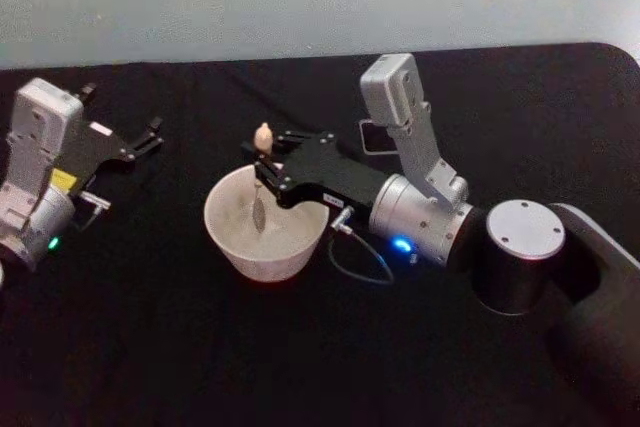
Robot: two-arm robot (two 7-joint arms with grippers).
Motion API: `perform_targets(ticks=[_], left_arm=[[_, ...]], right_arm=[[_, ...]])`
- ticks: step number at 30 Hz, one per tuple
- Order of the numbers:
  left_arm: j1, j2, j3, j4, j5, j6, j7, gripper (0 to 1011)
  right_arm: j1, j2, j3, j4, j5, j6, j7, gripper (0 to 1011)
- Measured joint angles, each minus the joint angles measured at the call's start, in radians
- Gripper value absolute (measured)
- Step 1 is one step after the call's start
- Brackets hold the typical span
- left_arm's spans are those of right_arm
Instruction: Pick up the stirring spoon with one hand, stir inside the cup, then place it back in its original position.
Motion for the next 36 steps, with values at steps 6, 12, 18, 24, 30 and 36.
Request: perform_targets(ticks=[6, 12, 18, 24, 30, 36], left_arm=[[0.0, 0.0, 0.0, 0.0, 0.0, 0.0, 0.0, 1001], [0.0, 0.0, 0.0, 0.0, 0.0, 0.0, 0.0, 1001], [0.0, 0.0, 0.0, 0.0, 0.0, 0.0, 0.0, 1002], [0.0, 0.0, 0.0, 0.0, 0.0, 0.0, 0.0, 1001], [0.0, 0.0, 0.0, 0.0, 0.0, 0.0, 0.0, 1001], [0.0, 0.0, 0.0, 0.0, 0.0, 0.0, 0.0, 1001]], right_arm=[[0.0, 0.001, 0.017, 0.005, -0.004, -0.001, -0.002, 195], [-0.008, 0.006, 0.03, -0.001, -0.005, 0.0, -0.004, 195], [-0.013, 0.007, 0.037, -0.012, -0.007, 0.001, -0.004, 195], [-0.023, 0.016, 0.057, -0.057, 0.016, 0.003, 0.002, 195], [-0.033, 0.031, 0.088, -0.127, 0.064, 0.003, 0.013, 194], [-0.049, 0.06, 0.13, -0.214, 0.121, 0.01, 0.004, 195]])
